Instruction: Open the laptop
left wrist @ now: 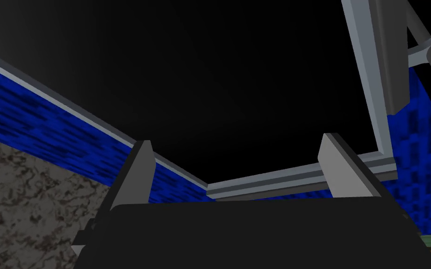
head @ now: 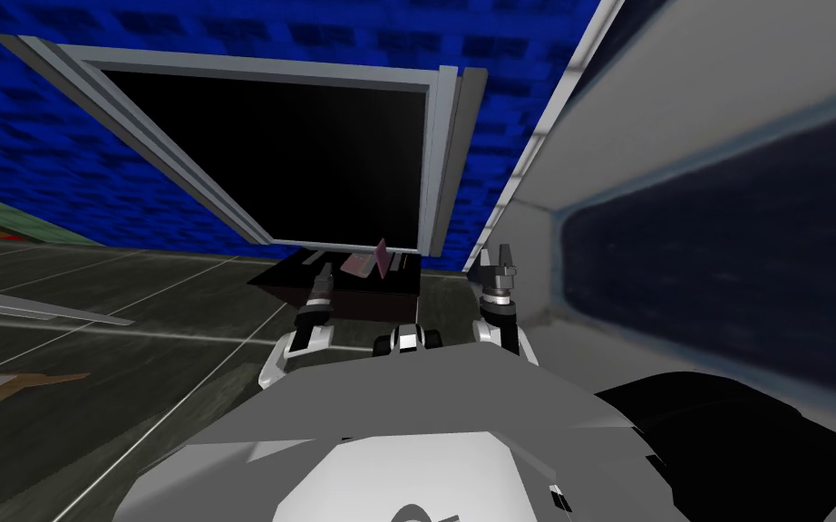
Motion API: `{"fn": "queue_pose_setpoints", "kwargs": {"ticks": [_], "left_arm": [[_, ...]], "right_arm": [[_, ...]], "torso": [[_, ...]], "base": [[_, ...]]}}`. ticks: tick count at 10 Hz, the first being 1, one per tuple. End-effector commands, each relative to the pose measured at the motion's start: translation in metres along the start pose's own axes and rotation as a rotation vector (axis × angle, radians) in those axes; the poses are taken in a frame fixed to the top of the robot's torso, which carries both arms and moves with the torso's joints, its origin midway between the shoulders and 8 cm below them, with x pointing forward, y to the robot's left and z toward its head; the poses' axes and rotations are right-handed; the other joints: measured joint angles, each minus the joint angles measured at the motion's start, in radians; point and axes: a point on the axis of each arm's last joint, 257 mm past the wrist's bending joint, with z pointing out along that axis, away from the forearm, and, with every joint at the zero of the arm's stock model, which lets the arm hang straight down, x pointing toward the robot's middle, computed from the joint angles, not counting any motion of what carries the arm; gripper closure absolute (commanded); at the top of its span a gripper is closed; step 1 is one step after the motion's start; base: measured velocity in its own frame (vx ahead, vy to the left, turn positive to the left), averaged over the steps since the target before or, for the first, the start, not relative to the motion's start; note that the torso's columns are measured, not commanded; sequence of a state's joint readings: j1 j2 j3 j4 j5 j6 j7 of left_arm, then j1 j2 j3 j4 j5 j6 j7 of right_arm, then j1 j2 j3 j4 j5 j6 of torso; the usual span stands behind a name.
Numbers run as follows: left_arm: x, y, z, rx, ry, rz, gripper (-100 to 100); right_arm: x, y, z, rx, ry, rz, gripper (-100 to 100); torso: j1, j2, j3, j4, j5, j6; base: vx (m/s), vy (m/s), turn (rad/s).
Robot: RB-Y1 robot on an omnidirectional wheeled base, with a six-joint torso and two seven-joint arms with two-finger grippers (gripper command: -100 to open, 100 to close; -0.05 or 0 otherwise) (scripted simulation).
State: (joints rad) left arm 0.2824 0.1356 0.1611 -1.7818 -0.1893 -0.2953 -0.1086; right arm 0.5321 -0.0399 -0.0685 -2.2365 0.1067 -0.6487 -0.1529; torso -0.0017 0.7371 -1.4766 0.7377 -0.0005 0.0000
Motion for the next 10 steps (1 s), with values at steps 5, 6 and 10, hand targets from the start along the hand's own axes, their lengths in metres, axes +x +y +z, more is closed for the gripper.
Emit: {"fn": "queue_pose_setpoints", "kwargs": {"ticks": [5,6,10], "left_arm": [[0.004,0.060,0.010,-0.122,0.023,0.088,-100],[0.004,0.068,0.014,-0.137,0.025,0.107,-100],[0.009,0.099,0.014,-0.204,0.043,0.138,-100]], "right_arm": [[0.000,0.000,0.000,0.000,0.000,0.000,0],[0.000,0.000,0.000,0.000,0.000,0.000,0],[0.000,0.000,0.000,0.000,0.000,0.000,0]], "torso": [[0.002,0.001,0.001,0.000,0.001,0.000],[0.001,0.001,0.001,0.000,0.000,0.000],[0.001,0.000,0.000,0.000,0.000,0.000]], "base": [[0.041,-0.115,0.023],[0.048,-0.148,0.042],[0.037,-0.130,0.025]]}}
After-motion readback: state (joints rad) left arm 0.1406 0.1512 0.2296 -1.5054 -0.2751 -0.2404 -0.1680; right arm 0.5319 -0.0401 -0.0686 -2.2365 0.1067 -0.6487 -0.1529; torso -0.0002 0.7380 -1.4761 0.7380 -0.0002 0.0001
